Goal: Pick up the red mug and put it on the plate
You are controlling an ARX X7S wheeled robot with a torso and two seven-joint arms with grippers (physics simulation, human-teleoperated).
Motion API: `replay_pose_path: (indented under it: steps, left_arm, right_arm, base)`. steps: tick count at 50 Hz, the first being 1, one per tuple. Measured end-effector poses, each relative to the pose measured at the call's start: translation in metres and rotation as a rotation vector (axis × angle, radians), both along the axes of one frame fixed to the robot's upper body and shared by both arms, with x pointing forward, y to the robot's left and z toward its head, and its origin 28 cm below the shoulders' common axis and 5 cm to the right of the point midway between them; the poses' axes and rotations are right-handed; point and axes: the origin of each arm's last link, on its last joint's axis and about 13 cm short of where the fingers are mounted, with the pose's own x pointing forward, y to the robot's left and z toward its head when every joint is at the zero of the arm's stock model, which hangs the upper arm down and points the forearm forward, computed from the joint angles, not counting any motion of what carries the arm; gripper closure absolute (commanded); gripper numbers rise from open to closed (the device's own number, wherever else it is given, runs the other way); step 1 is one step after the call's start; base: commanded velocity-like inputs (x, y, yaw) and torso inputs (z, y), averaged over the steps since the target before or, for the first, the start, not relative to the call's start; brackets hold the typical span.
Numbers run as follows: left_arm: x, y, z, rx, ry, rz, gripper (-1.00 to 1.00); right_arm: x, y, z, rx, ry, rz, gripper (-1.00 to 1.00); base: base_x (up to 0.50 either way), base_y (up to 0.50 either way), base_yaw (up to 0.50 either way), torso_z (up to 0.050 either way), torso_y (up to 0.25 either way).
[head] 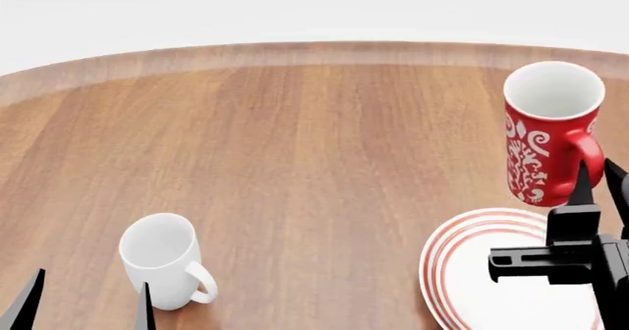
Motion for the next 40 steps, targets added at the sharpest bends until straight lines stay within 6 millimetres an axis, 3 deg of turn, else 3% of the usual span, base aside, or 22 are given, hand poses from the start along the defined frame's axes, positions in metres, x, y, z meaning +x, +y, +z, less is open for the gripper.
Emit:
replay_pose_path:
  steps: [40]
  left_arm:
    - [0.0,0.0,0.0,0.0,0.003,0.001,-1.0]
  right_arm:
    - [0.063,-0.055,0.023,-0.022,0.006,0.093,1.0]
  base:
    - [0.0,0.0,0.0,0.0,0.0]
